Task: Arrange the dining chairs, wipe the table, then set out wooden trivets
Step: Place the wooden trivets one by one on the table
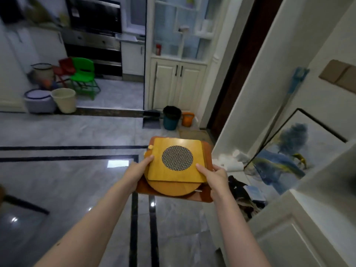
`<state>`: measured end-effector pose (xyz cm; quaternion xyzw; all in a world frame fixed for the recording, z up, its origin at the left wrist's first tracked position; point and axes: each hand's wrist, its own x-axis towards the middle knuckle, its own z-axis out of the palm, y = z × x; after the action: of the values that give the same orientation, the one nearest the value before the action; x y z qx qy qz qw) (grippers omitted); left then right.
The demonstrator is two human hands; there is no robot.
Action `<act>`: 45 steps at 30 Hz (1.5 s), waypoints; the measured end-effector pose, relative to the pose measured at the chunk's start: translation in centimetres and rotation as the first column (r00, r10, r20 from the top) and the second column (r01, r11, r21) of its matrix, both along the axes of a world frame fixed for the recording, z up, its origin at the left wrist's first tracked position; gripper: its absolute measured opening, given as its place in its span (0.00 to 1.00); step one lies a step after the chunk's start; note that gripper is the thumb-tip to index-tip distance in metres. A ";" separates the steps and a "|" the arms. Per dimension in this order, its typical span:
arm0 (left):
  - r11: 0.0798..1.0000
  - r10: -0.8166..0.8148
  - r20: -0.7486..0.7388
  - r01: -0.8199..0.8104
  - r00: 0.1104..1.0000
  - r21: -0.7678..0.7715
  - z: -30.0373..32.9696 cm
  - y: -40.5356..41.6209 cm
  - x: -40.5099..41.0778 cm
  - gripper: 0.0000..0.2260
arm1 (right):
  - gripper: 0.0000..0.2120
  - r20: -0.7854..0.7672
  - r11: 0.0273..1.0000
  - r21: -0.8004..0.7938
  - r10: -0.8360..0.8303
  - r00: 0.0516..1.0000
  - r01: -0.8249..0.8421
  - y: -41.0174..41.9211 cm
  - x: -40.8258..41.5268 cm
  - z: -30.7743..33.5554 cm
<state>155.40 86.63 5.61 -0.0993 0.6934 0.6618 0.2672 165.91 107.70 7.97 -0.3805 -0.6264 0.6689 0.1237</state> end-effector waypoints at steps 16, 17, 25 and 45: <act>0.887 0.461 -0.051 -0.461 0.886 0.010 -0.5 -16.5 -13.4 0.23 | 0.33 -0.077 0.912 0.006 0.409 0.909 -0.410 -15.1 -23.2 -1.4; 0.877 0.479 -0.056 -0.480 0.876 -0.001 -0.8 -17.0 -14.6 0.24 | 0.33 -0.086 0.904 0.010 0.428 0.900 -0.428 -15.5 -24.9 -1.6; 0.694 0.704 -0.204 -0.720 0.680 -0.007 -1.1 -18.9 -25.7 0.18 | 0.29 -0.083 0.793 0.054 0.609 0.789 -0.607 -18.1 -40.7 -1.4; 0.518 0.833 -0.163 -0.848 0.529 -0.110 -0.3 -38.2 -47.5 0.36 | 0.28 -0.010 0.415 -0.096 0.908 0.418 -0.905 -40.9 -68.5 0.8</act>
<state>107.93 48.47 5.34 -0.4155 0.6255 0.6482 -0.1268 97.46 66.82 8.76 -0.0022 -0.7058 0.6480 -0.2864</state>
